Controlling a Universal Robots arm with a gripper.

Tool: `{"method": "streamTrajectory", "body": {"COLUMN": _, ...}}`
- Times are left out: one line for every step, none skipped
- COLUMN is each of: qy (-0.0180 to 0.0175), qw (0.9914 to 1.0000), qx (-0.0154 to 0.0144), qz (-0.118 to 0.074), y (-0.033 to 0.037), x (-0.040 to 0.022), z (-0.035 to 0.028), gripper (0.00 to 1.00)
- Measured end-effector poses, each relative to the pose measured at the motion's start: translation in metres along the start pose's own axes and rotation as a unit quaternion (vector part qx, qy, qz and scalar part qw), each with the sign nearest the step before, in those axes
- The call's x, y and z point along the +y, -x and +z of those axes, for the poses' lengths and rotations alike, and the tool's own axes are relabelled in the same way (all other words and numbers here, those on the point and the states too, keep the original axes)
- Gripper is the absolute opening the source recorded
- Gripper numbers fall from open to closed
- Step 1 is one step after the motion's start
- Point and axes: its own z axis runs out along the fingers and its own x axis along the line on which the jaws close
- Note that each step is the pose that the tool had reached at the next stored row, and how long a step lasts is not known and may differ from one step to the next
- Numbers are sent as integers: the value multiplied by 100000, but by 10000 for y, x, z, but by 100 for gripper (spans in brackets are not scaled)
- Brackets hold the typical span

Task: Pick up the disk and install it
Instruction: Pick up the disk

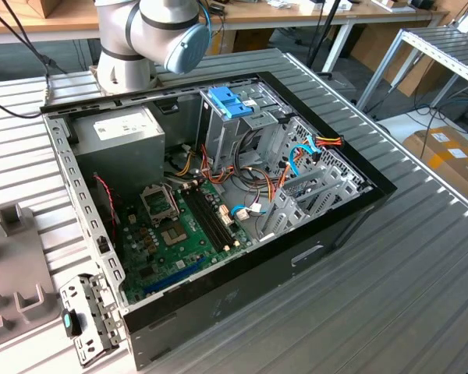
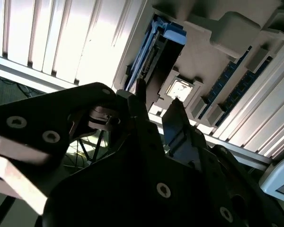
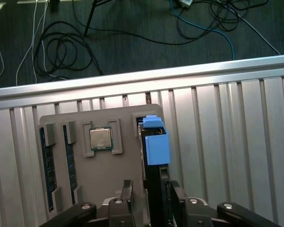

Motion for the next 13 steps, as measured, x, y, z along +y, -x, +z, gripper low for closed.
{"method": "streamTrajectory", "body": {"qy": 0, "qw": 100000, "qx": -1, "qz": 0, "y": 0, "x": 0, "z": 0, "gripper": 47}}
{"method": "streamTrajectory", "body": {"qy": -2, "qw": 100000, "qx": 1, "qz": 2, "y": 0, "x": 0, "z": 0, "gripper": 47}}
{"method": "streamTrajectory", "body": {"qy": -2, "qw": 100000, "qx": 0, "qz": 1, "y": 0, "x": 0, "z": 0, "gripper": 54}}
{"method": "streamTrajectory", "body": {"qy": -3, "qw": 100000, "qx": -2, "qz": -265, "y": 0, "x": 0, "z": 1, "gripper": 54}}
{"method": "streamTrajectory", "body": {"qy": -12, "qw": 99995, "qx": -6, "qz": -1004, "y": 0, "x": 0, "z": 1, "gripper": 54}}
{"method": "streamTrajectory", "body": {"qy": -29, "qw": 99984, "qx": -6, "qz": -1793, "y": 0, "x": -1, "z": 2, "gripper": 54}}
{"method": "streamTrajectory", "body": {"qy": -57, "qw": 99956, "qx": -15, "qz": -2976, "y": 1, "x": -1, "z": 3, "gripper": 54}}
{"method": "streamTrajectory", "body": {"qy": -69, "qw": 99947, "qx": -17, "qz": -3249, "y": 2, "x": 0, "z": 3, "gripper": 54}}
{"method": "streamTrajectory", "body": {"qy": -81, "qw": 99946, "qx": -24, "qz": -3276, "y": 3, "x": 3, "z": 9, "gripper": 54}}
{"method": "streamTrajectory", "body": {"qy": -78, "qw": 99944, "qx": -33, "qz": -3337, "y": 6, "x": 11, "z": 27, "gripper": 54}}
{"method": "streamTrajectory", "body": {"qy": -75, "qw": 99943, "qx": -36, "qz": -3371, "y": 8, "x": 14, "z": 35, "gripper": 54}}
{"method": "streamTrajectory", "body": {"qy": -73, "qw": 99942, "qx": -42, "qz": -3416, "y": 14, "x": 17, "z": 47, "gripper": 54}}
{"method": "streamTrajectory", "body": {"qy": -65, "qw": 99940, "qx": -42, "qz": -3463, "y": 25, "x": 19, "z": 55, "gripper": 54}}
